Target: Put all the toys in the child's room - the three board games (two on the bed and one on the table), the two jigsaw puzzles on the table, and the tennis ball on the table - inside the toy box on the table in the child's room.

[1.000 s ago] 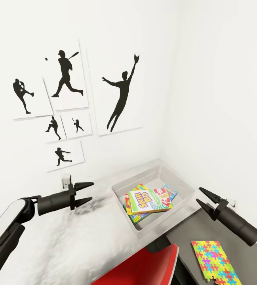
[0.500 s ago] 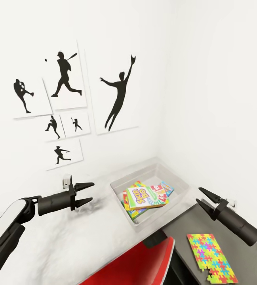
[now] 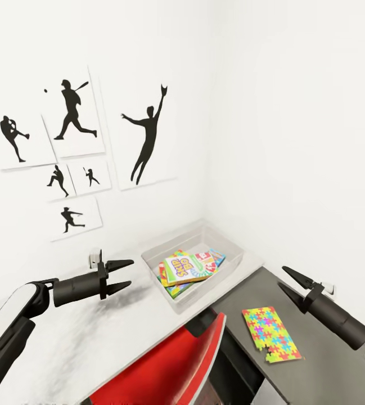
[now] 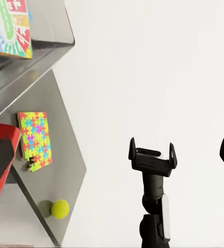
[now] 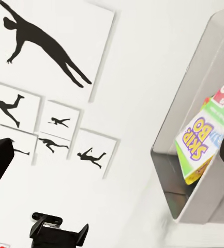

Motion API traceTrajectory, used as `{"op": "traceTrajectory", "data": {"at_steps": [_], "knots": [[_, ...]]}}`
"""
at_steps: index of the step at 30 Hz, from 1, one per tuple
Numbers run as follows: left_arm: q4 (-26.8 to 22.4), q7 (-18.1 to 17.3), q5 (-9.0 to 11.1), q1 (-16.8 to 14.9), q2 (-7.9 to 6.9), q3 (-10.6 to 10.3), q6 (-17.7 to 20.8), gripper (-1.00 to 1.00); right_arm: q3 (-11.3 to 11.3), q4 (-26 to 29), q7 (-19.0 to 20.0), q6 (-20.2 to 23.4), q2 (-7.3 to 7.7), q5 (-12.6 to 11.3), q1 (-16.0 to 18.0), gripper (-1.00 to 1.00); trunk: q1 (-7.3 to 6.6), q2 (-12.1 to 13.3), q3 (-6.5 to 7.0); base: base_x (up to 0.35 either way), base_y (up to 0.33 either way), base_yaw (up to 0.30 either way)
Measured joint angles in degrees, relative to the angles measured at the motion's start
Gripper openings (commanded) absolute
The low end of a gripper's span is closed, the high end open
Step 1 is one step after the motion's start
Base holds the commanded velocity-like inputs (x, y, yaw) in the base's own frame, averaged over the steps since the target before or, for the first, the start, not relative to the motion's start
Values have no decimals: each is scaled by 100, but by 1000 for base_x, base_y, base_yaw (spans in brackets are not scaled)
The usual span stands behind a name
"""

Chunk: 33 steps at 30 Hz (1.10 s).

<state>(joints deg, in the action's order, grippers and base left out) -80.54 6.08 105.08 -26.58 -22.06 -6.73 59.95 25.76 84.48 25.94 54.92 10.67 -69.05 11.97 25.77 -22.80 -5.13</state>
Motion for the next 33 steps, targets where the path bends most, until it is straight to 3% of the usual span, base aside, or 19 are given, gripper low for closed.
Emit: {"op": "traceTrajectory", "data": {"at_steps": [18,33], "knots": [[-1,1,-7,6,-4,4,0,100,0,-1,10,0,-1,0,0,100,-3,1,38,-33,99,-95],[0,0,-13,4,-25,17,0,100,9,-17,17,0,5,-1,-1,100,-3,1,117,0,91,-211]]}}
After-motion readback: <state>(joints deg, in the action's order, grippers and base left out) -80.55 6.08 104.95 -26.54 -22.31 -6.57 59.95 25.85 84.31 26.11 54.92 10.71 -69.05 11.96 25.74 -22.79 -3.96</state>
